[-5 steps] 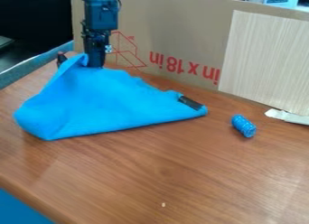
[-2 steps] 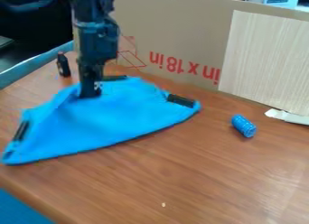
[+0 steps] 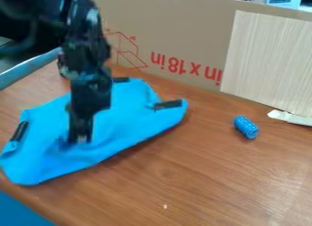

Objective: Unfold the cloth from the top left to the bottom right

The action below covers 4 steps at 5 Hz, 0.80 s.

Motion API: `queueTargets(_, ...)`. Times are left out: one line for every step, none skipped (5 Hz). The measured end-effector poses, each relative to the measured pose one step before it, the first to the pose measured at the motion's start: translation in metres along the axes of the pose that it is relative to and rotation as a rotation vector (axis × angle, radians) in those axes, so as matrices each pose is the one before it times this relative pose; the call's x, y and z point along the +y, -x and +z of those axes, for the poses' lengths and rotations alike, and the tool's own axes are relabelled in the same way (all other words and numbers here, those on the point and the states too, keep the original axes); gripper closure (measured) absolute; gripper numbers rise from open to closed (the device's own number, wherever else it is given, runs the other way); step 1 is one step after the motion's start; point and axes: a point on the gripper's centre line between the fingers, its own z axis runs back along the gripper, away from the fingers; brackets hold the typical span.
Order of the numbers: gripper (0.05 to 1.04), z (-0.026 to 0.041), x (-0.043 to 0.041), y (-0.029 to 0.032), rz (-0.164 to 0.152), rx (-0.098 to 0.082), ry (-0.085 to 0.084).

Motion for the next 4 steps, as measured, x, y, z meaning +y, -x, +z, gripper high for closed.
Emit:
queueTargets(1.029,-0.02401,-0.01937,0.00558,-0.1054,0.0188,-0.0439)
queueTargets(1.029,-0.00796,-0.01363,-0.00237,-0.1498,-0.0259,-0.0744)
queueTargets(1.029,0.00359,-0.01234,-0.00309,-0.0876,-0.0476,-0.0357)
queueTargets(1.029,0.01644,-0.00523,-0.00575,-0.0329,-0.0567,-0.0372)
